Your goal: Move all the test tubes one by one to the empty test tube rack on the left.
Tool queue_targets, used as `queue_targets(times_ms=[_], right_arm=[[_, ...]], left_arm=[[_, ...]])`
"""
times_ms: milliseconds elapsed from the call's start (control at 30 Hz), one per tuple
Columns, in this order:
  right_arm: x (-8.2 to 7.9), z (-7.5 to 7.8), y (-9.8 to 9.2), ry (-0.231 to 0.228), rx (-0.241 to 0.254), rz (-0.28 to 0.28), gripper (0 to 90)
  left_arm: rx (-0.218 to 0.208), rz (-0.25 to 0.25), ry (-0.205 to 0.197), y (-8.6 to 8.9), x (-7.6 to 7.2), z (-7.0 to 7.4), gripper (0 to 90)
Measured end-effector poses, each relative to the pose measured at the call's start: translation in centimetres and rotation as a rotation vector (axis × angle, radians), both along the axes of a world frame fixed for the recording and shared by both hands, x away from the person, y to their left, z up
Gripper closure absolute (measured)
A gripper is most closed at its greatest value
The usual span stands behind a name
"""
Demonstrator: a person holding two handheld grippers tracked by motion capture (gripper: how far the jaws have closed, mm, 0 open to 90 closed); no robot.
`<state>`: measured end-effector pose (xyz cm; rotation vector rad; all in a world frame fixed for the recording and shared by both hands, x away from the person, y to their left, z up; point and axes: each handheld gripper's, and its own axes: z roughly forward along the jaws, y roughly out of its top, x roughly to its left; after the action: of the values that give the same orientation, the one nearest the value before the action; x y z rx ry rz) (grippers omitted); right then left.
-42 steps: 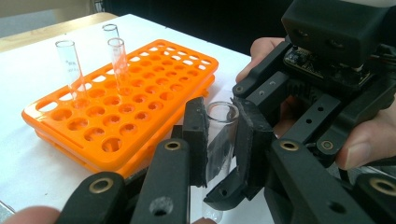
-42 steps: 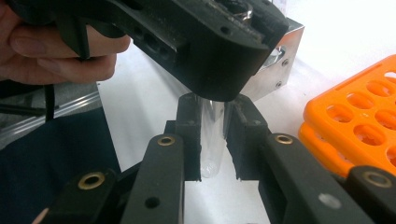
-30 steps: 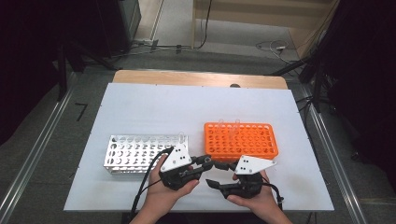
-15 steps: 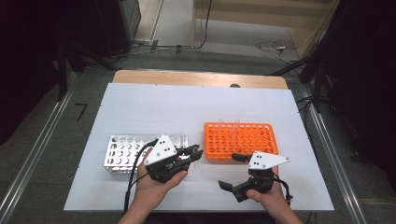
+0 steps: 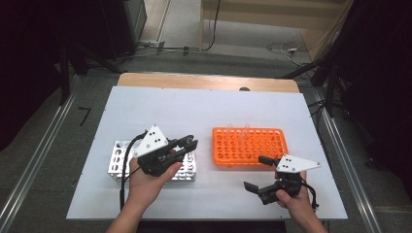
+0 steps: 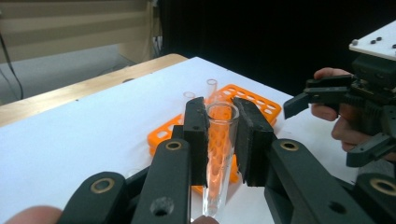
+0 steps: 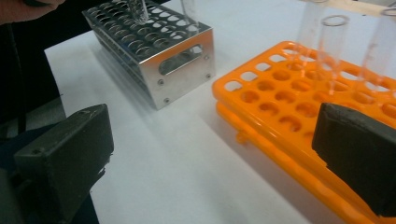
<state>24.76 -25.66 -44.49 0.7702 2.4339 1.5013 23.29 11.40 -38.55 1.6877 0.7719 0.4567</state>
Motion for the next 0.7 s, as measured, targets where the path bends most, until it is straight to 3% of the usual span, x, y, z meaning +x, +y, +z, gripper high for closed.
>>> queue_targets(times_ms=[433, 700], right_arm=[[0.8, -0.1, -1.9, 0.007, 0.012, -0.051, 0.0], [1.0, -0.2, -2.3, 0.009, 0.009, -0.065, 0.0]], left_arm=[[-0.015, 0.084, -0.003, 2.6, 2.5, 0.3, 76.3], [-0.008, 0.118, 0.015, 2.8, 4.0, -0.8, 76.3]])
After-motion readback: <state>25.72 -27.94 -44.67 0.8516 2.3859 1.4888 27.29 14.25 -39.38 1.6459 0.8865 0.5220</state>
